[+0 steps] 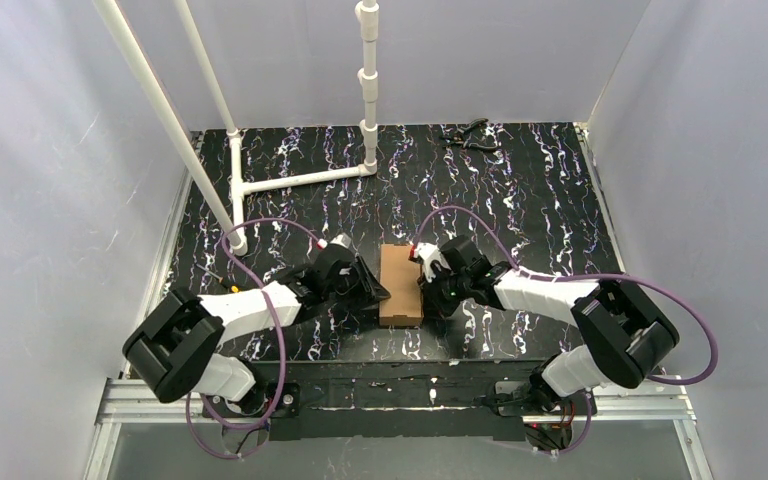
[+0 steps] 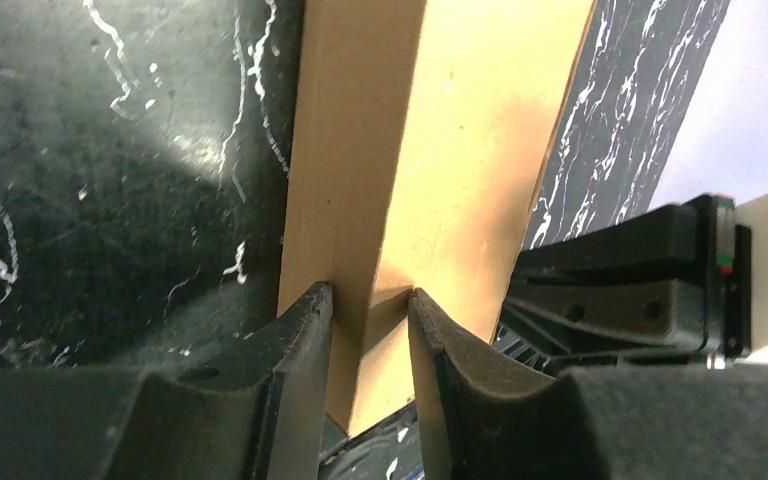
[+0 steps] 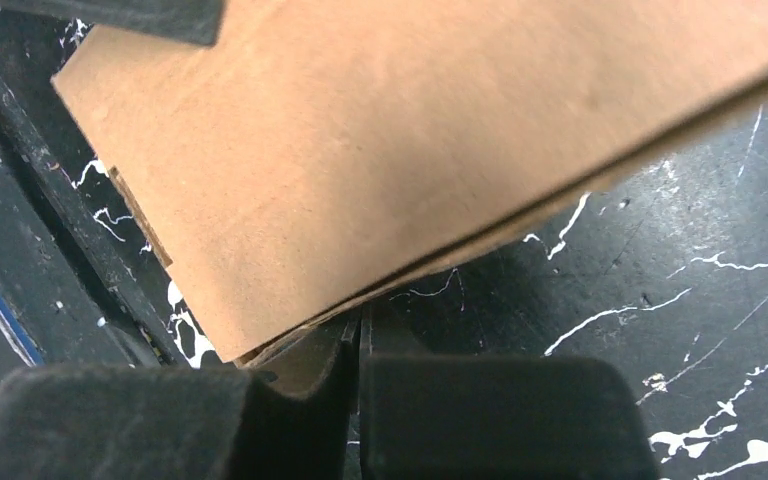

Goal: Fold the paper box

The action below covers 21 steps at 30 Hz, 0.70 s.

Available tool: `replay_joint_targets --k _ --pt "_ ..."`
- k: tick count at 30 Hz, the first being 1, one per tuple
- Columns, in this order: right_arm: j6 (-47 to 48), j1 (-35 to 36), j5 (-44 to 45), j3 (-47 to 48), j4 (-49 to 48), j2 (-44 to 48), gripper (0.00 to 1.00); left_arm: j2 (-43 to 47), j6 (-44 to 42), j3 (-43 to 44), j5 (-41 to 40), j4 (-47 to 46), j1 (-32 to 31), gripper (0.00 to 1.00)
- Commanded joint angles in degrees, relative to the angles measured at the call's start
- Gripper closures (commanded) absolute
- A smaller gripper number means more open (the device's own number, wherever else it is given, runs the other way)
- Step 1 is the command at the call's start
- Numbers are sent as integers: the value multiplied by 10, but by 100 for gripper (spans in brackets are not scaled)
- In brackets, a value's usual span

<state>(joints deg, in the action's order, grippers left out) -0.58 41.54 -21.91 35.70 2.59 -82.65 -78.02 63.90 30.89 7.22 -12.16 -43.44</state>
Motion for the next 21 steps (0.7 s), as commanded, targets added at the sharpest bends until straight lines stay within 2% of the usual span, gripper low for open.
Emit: replay_joint_targets --k 1,6,9,15,21 --pt "4 26 -14 30 -41 18 91 -32 -2 33 6 -11 -26 71" --pt "24 15 38 53 -12 14 88 -27 -4 40 5 -10 -27 69" --pt "24 -44 31 65 12 24 87 2 -4 20 -15 -7 -26 63" --pt "40 -135 -24 27 -2 92 85 102 -38 -22 -38 24 -18 38" --pt "61 -168 4 47 1 81 82 184 -56 -63 -56 45 -7 16"
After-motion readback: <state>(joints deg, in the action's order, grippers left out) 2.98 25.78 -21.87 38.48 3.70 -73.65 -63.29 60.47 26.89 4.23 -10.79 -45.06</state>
